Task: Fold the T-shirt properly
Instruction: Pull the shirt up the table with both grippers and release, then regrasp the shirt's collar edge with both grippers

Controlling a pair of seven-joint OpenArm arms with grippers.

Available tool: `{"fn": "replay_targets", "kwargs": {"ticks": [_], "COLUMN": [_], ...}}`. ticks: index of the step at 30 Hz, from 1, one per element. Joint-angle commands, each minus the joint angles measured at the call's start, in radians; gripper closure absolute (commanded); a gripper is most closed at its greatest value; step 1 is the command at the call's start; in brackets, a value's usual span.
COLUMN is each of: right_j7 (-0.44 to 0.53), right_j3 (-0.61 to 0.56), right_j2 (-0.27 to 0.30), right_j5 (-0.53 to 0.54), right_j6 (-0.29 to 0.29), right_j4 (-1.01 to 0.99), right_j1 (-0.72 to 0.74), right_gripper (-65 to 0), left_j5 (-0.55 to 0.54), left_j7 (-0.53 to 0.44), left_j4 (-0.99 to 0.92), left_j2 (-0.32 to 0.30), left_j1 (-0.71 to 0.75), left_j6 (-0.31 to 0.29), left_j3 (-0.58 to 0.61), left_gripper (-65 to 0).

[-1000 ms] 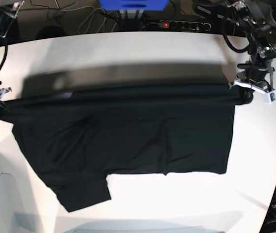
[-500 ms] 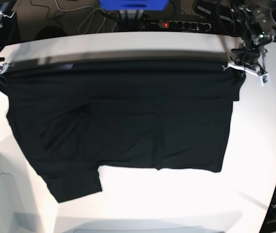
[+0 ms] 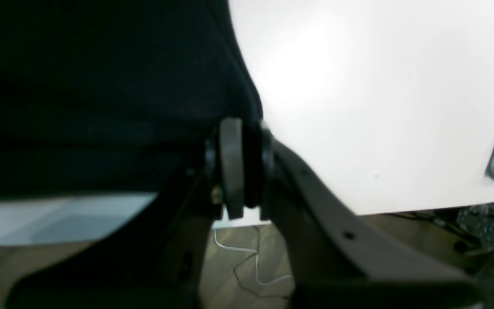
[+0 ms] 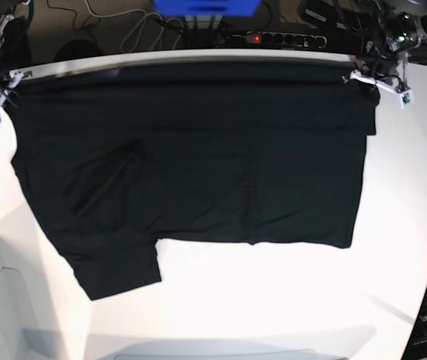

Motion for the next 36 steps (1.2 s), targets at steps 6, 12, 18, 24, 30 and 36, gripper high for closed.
{"fn": "replay_targets", "kwargs": {"ticks": [6,12,18,24,30,36], "right_j7": [0.003,0.002,0.003,-0.003,-0.018,-0.03], "right_j3": [0.008,0.008,0.017,0.078,0.077,0.082], "right_j2": [0.03,0.028,0.033,-0.001,-0.003,0.002], "right_j5": [-0.016,-0.016,-0.016,-0.016,-0.018,-0.016], "right_j6": [-0.017,-0.017,-0.017,-0.017,-0.022,-0.019], "right_j4": [0.012,0.015,0.044,0.196,0.267,0.225], "right_j1": [0.0,0.0,-0.011,-0.003,0.025,0.031], "right_gripper": [0.0,-10.0,-23.8,-29.0,-29.0,-29.0], "left_j5": [0.019,0.019,0.019,0.019,0.019,0.019], "left_j7": [-0.006,-0.005,-0.005,-0.005,-0.005,-0.005], "left_j4": [0.023,0.015,0.026,0.141,0.227,0.224], "left_j2": [0.006,0.006,0.005,0.008,-0.001,0.005], "left_j1": [0.037,0.031,0.034,0.034,-0.007,-0.091], "left_j6": [0.016,0.016,0.016,0.016,0.016,0.016], "left_j3": [-0.014,-0.009,-0.015,-0.057,-0.086,-0.135], "left_gripper": [0.0,-0.3,-21.4,-48.1,-52.8,-52.8]}}
